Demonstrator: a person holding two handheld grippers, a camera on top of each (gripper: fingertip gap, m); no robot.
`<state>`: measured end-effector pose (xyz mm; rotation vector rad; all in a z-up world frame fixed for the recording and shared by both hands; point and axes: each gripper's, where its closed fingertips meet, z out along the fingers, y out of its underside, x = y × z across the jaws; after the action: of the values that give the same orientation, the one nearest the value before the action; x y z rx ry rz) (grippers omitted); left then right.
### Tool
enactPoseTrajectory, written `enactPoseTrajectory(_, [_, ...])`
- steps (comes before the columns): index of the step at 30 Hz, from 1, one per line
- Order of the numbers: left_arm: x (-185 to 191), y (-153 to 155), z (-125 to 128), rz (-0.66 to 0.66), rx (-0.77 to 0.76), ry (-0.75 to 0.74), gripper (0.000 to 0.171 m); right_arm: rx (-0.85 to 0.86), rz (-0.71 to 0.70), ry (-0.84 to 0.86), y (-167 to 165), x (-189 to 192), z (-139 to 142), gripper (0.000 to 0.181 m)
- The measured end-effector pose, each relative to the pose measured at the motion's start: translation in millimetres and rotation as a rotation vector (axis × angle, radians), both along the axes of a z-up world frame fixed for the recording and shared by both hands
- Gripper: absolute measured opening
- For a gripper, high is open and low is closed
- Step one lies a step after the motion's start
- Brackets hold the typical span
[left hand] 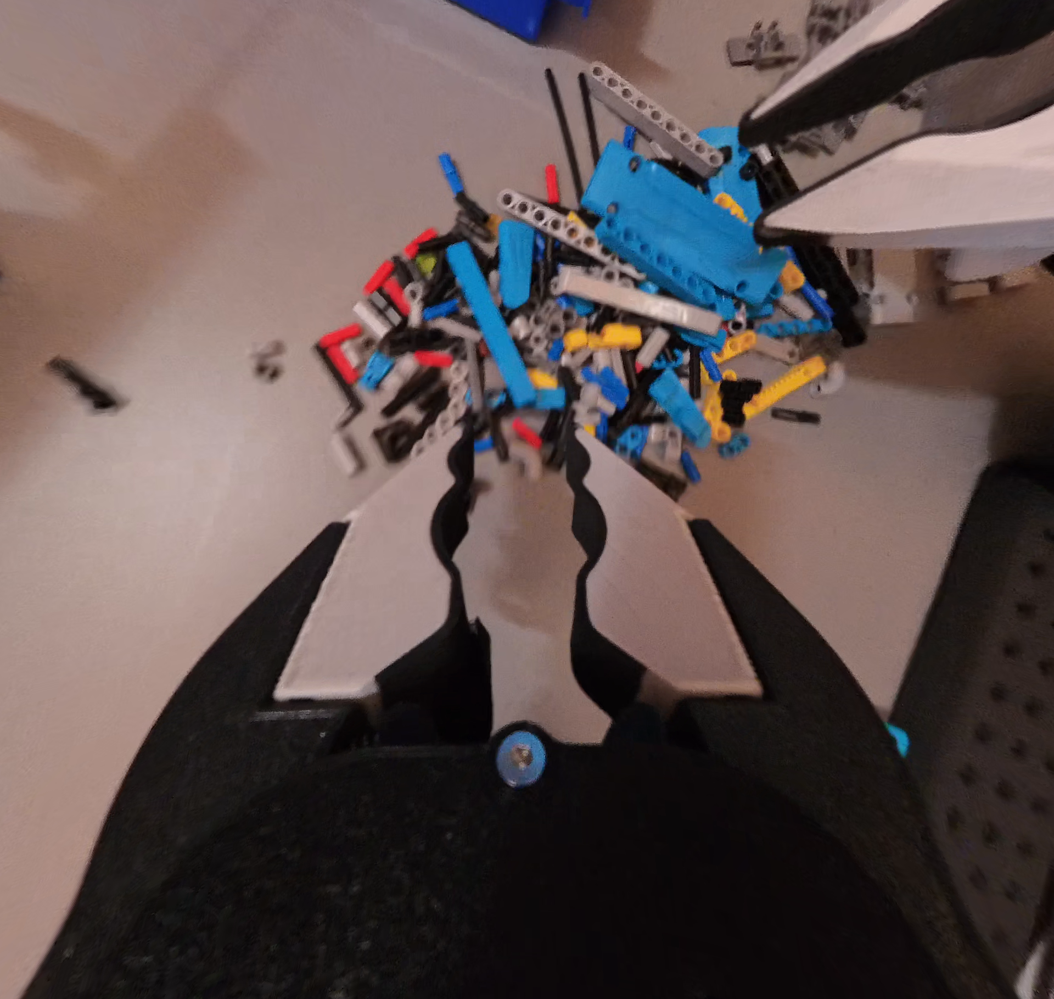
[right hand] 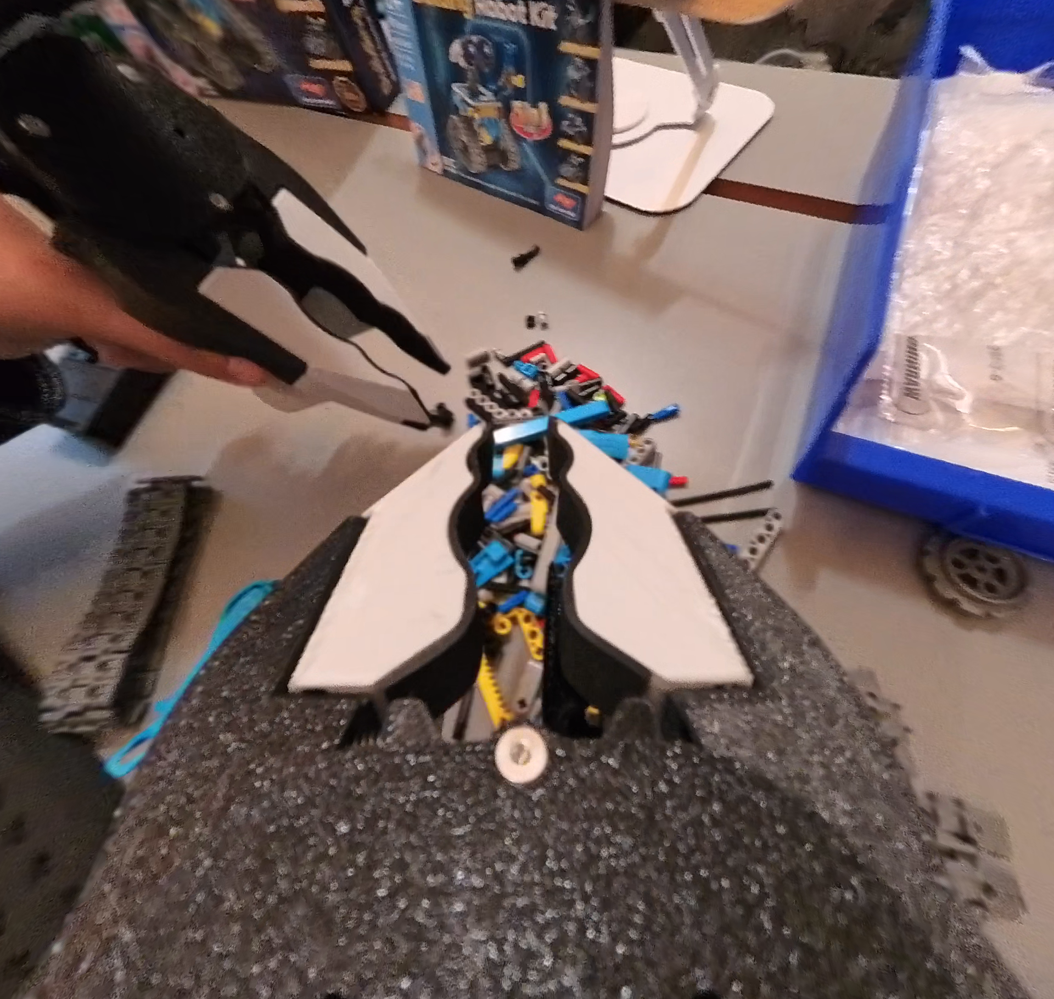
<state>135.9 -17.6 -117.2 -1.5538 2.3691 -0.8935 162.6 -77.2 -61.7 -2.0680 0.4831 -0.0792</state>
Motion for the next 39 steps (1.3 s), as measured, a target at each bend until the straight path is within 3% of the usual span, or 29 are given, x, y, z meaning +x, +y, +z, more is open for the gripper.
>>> enactPoseTrajectory(2, [-28.2, 34.5, 34.1, 0.057, 0.000, -0.113, 0.035, 0.055, 0.087, 0.039, 15.9, -25.2, 15.5, 0.021])
enactPoseTrajectory(5, [-88.7, 109.0, 96.5, 0.187, 0.026, -0.370, 0.038, 0.120, 0.333, 0.031, 57.0, -84.7, 37.9, 0.025])
enactPoseTrajectory(8, [-154.7, 168.6, 125.8, 0.230, -0.020, -0.520, 0.047, 0.010, 0.635, -0.070, 114.6, -144.2, 21.9, 0.027])
enactPoseTrajectory(11, [-202.2, 185.1, 117.9, 0.186, -0.054, -0.481, 0.051, -0.069, 0.843, -0.075, 179.2, -178.5, -19.4, 0.032])
enactPoseTrajectory(14, [-225.0, 161.2, 91.4, 0.122, 0.007, -0.404, 0.051, -0.138, 0.908, -0.031, 224.5, -179.9, -65.1, 0.030])
enactPoseTrajectory(16, [-234.9, 150.4, 52.4, 0.132, 0.118, -0.325, 0.051, -0.131, 0.957, -0.051, 236.4, -187.7, -74.6, 0.030])
enactPoseTrajectory(18, [-241.9, 136.5, 16.9, 0.145, 0.159, -0.276, 0.051, -0.179, 0.966, -0.197, 241.7, -186.7, -79.9, 0.029])
enactPoseTrajectory(20, [-238.0, 127.9, 0.0, 0.198, 0.135, -0.305, 0.051, -0.196, 0.987, -0.331, 243.4, -190.3, -78.1, 0.014])
enactPoseTrajectory(21, [-232.5, 128.1, -1.2, 0.249, 0.113, -0.333, 0.051, -0.209, 0.971, -0.378, 245.1, -189.4, -77.1, 0.007])
enactPoseTrajectory(24, [-213.0, 141.9, 3.1, 0.416, 0.137, -0.408, 0.051, -0.267, 0.986, -0.329, 237.0, -199.4, -79.7, 0.006])
enactPoseTrajectory(26, [-207.9, 152.0, -4.7, 0.486, 0.210, -0.384, 0.062, -0.302, 0.944, -0.353, 232.2, -198.6, -80.4, 0.006])
enactPoseTrajectory(33, [-220.1, 156.8, -19.0, 0.669, 0.328, -0.374, 0.069, -0.331, 0.727, -0.210, 212.4, -204.9, -81.5, 0.006])
enactPoseTrajectory(35, [-226.7, 157.3, -9.0, 0.717, 0.349, -0.422, 0.076, -0.313, 0.712, -0.261, 216.4, -205.8, -79.9, 0.009])
enactPoseTrajectory(39, [-240.6, 157.3, 28.4, 0.798, 0.354, -0.521, 0.076, -0.308, 0.717, -0.276, 220.3, -208.0, -80.1, 0.006])
